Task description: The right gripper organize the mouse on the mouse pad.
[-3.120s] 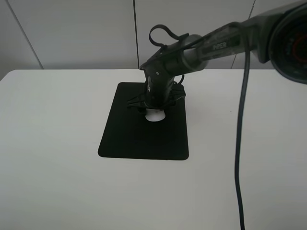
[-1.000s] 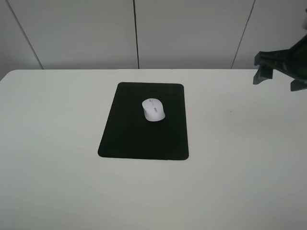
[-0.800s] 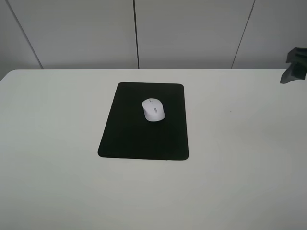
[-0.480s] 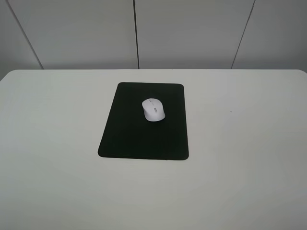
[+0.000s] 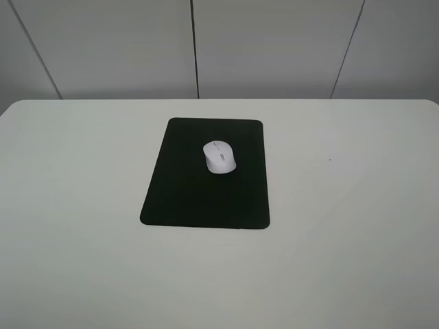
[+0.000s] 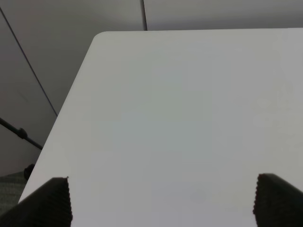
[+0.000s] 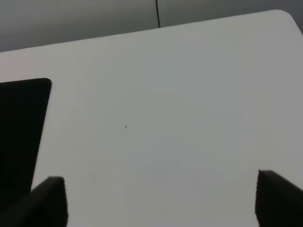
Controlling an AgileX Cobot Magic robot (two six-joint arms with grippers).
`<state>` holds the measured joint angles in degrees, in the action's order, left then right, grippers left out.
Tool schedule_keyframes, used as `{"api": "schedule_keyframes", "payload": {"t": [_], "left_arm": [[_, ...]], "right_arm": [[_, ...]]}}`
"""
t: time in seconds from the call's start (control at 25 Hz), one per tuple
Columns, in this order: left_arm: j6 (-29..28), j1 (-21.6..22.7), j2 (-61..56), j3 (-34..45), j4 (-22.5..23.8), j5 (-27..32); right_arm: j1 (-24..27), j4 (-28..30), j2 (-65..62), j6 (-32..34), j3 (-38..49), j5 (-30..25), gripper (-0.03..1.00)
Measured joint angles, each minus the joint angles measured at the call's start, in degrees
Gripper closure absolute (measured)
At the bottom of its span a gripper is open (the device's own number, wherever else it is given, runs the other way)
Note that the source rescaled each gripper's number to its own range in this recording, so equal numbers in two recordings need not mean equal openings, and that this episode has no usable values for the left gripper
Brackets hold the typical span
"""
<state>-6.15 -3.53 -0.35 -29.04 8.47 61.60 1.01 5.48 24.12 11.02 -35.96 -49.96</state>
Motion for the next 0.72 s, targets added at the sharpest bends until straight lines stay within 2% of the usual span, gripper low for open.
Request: {"api": "schedule_keyframes", "payload": {"t": [0.48, 0.72], "left_arm": [[0.0, 0.0, 0.0, 0.0, 0.0, 0.0], [0.0, 0.0, 0.0, 0.0, 0.0, 0.0]], "right_arm": [[-0.01, 0.12, -18.9, -0.17, 2.76, -7.7, 0.11], [-0.01, -0.21, -24.33, -0.21, 2.83, -8.26, 0.11]]}}
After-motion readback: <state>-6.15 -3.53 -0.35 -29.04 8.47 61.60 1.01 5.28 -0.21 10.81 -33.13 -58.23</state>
